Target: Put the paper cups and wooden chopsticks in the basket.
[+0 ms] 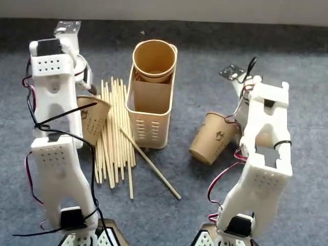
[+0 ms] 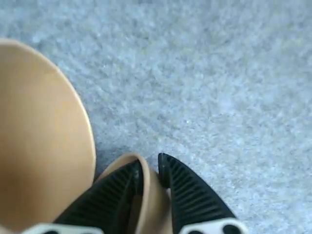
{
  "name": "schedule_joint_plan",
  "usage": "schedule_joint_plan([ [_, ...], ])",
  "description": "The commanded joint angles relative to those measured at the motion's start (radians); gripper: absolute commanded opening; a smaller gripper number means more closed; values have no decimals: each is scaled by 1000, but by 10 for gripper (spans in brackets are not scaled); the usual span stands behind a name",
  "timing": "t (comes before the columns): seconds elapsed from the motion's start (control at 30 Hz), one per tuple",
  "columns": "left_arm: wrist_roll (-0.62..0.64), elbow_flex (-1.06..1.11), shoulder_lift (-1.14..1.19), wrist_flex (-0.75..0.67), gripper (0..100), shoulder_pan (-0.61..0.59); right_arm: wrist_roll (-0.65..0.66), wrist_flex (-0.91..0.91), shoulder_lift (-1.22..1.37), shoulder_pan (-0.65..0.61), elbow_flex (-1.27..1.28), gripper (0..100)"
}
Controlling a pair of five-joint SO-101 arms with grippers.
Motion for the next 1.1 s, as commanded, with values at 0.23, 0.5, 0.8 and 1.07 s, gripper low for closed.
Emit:
schedule_joint_plan([
  [0.23,-397,547,-412,9,213,-110,-100,-8,-4,13,-97,26],
  [0.5,-640,685,-495,9,98,-302,-101,-8,-2,13,-101,26],
  [0.8,-694,799,-504,8,14,-309,-181,56,-15,48,-153,14],
  [1.07,-667,573,-630,8,5,-328,-423,337,-87,130,-535,7],
])
